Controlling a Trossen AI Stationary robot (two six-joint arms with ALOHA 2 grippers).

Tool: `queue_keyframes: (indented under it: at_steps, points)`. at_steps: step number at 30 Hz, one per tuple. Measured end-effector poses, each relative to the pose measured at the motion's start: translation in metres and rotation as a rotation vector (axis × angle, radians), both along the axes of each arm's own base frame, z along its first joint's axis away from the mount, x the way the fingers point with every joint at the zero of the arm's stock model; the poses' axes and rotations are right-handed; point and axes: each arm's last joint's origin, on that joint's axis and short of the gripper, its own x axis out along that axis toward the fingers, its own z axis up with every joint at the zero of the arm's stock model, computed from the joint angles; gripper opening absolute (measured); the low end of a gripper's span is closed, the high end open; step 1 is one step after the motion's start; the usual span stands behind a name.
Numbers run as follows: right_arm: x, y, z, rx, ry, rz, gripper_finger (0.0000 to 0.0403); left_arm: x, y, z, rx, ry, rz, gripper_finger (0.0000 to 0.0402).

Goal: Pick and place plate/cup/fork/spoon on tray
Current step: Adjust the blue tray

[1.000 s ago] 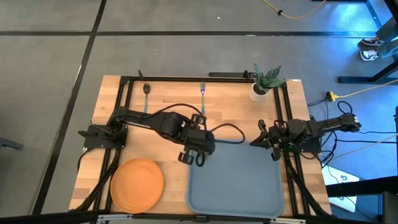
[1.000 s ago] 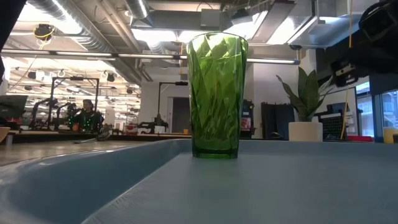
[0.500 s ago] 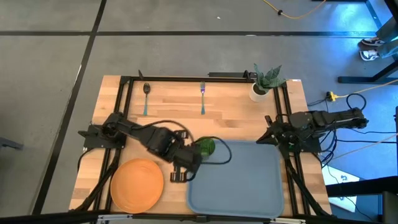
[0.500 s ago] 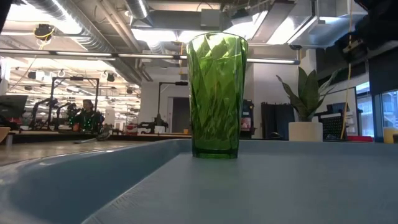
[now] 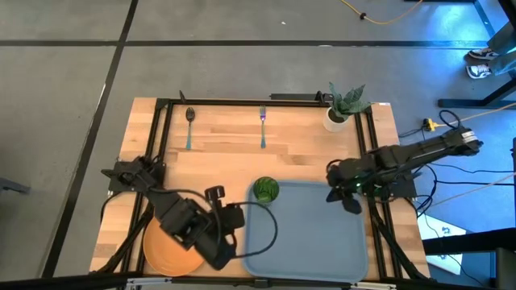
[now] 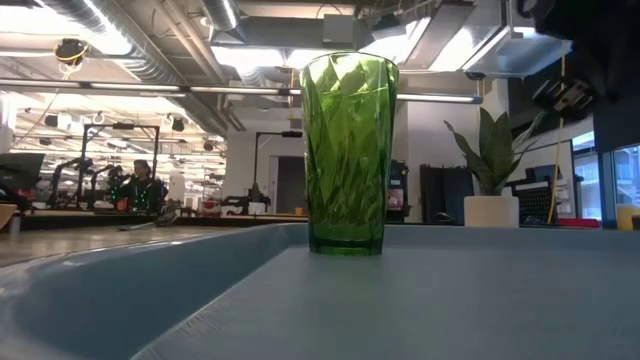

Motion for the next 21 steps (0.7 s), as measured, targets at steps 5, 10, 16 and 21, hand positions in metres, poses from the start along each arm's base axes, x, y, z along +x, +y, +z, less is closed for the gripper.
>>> queue_keyframes:
  at_steps: [5, 10, 16, 21]
  points:
    - [0.022, 0.005, -0.017, 0.046, 0.208, -0.18, 0.0021, -0.009, -0.012, 0.0, 0.003, -0.011, -0.025, 0.0]
    - [0.036, 0.01, -0.04, 0.078, 0.371, -0.252, 0.0021, -0.014, -0.018, 0.0, 0.028, -0.027, -0.045, 0.0]
    - [0.052, 0.015, -0.055, 0.122, 0.4, -0.315, 0.0021, -0.024, -0.023, 0.006, 0.061, -0.071, -0.058, 0.0]
    - [0.065, 0.014, -0.063, 0.05, 0.311, -0.367, 0.0021, -0.026, -0.026, 0.006, 0.066, -0.077, -0.063, 0.0]
